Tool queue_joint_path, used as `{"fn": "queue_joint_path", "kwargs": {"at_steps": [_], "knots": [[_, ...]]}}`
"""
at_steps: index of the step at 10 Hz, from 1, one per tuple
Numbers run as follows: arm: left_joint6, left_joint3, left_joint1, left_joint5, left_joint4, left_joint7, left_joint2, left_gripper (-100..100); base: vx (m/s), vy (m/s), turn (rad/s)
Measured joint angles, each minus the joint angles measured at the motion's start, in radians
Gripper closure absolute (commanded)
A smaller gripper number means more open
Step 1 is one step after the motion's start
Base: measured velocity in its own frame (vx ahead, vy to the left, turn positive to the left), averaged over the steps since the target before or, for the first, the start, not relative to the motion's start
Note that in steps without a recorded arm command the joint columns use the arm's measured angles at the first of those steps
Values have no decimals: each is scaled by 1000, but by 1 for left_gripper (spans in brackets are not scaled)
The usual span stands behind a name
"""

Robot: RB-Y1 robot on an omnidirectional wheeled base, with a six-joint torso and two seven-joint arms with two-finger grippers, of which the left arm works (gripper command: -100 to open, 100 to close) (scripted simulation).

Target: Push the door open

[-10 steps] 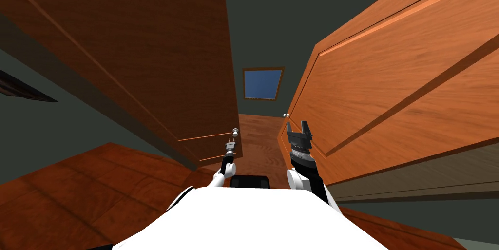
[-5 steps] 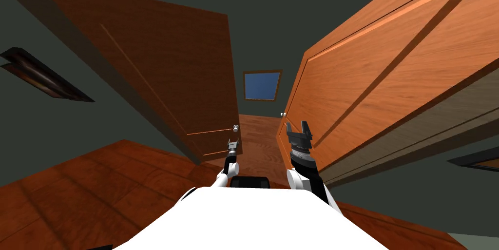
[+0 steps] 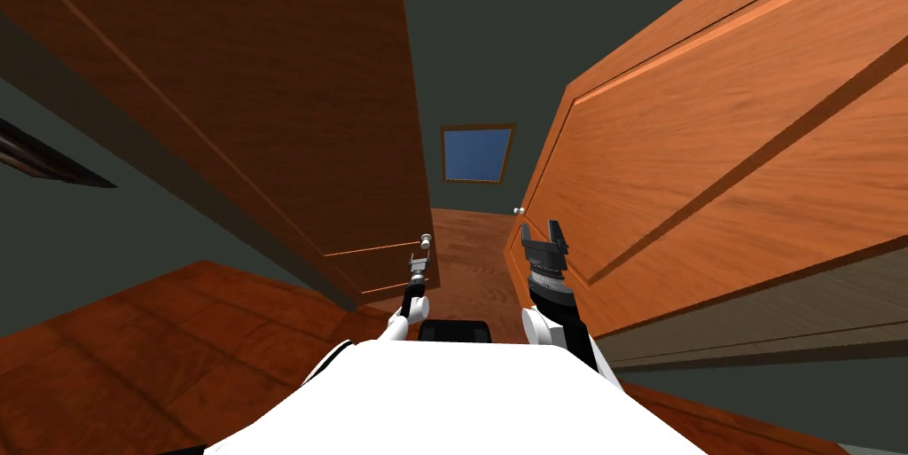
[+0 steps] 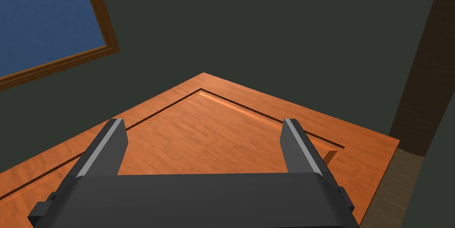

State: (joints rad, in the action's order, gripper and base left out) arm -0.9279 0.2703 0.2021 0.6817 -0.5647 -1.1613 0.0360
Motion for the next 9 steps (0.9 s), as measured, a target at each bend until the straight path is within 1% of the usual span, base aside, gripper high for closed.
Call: {"fn": "queue_joint_path", "kwargs": {"at_steps": [1, 2, 3, 4, 5, 9], "knots": [[-1, 0, -4, 1, -6, -1, 4, -100, 197, 43, -29], [-2, 0, -8, 2, -9, -2, 3, -100, 215, 1, -21], [-2, 0, -19, 3, -16, -2, -2, -100, 221, -5, -43], [-2, 0, -24, 4, -24, -2, -11, -100, 94, 4, -10], [-3, 0, -24, 4, -25, -2, -12, 100, -15, -4, -3], [1, 2, -24, 3, -24, -2, -12, 100, -21, -2, -2]]}}
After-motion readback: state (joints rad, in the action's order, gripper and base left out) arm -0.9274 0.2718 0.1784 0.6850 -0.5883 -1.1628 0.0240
